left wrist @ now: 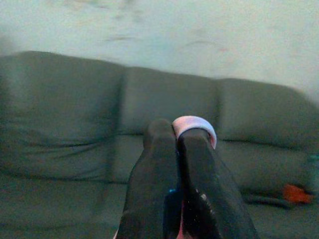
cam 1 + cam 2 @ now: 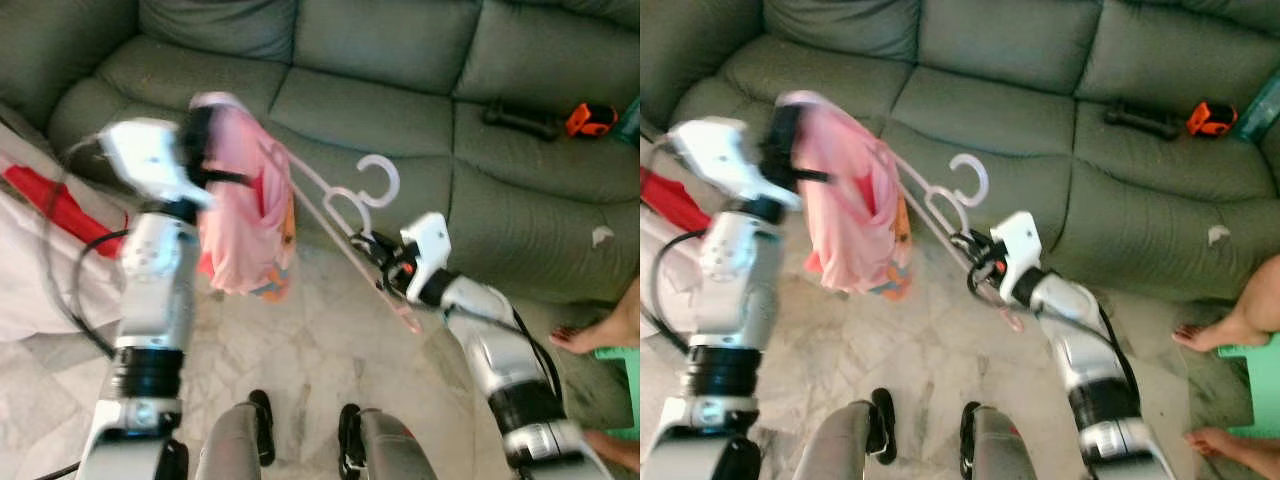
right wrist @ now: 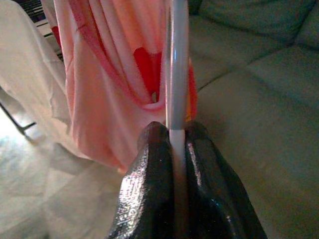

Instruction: Hang hanger

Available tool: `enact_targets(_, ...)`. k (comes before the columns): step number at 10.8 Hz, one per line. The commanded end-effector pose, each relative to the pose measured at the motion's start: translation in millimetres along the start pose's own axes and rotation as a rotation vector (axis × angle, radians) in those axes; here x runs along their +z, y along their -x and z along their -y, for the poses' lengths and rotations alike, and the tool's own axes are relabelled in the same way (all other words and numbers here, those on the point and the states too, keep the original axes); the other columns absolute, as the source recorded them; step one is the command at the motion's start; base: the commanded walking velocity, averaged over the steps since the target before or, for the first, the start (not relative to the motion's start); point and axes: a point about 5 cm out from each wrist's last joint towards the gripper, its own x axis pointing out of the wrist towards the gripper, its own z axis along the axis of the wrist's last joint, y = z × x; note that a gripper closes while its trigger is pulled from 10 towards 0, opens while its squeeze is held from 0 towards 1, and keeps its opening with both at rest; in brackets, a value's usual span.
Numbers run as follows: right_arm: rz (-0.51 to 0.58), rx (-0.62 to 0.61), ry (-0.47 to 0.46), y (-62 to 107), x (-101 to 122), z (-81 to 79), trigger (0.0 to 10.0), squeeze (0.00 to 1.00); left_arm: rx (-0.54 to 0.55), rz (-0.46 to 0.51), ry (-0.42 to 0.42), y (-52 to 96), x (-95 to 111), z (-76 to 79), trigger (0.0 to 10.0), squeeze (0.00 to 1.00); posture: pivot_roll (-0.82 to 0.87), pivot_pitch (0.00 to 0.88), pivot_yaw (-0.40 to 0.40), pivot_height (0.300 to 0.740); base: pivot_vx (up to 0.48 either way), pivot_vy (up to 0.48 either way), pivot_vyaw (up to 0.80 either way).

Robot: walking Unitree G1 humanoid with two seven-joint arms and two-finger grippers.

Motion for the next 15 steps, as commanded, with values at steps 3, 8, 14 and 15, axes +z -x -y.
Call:
enact_targets(3,-0.006,0.087,-0.016,-10.1,11,8.6,10.0,0.0,-0.28,-0.082,0.025,12.1,-7,36.2,0.0,0.0,-0.04,0.224,-0.056,0.74,0.0,0.0,0.0)
enact_targets(8,0.178,-0.054,-0.016,-11.4,53,38.7,10.0,0.0,-0.443,-0.178,0.007,32.2,-21,48.2,0.0,0.0,-0.04,0.233,-0.047,0.74,0.0,0.0,0.0)
enact_targets(14,0.185,0.146,0.167,-12.7,60,17.6,10.0,0.0,-0.552,-0.252,-0.026,44.2,-39,62.8,0.0,0.0,-0.04,0.231,-0.036,0.74,0.0,0.0,0.0)
enact_targets(15,0.173,0.205,0.22,-13.9,54,5.9,10.0,0.0,-0.588,-0.266,-0.035,48.1,-42,67.6,0.0,0.0,-0.04,0.23,-0.034,0.74,0.0,0.0,0.0)
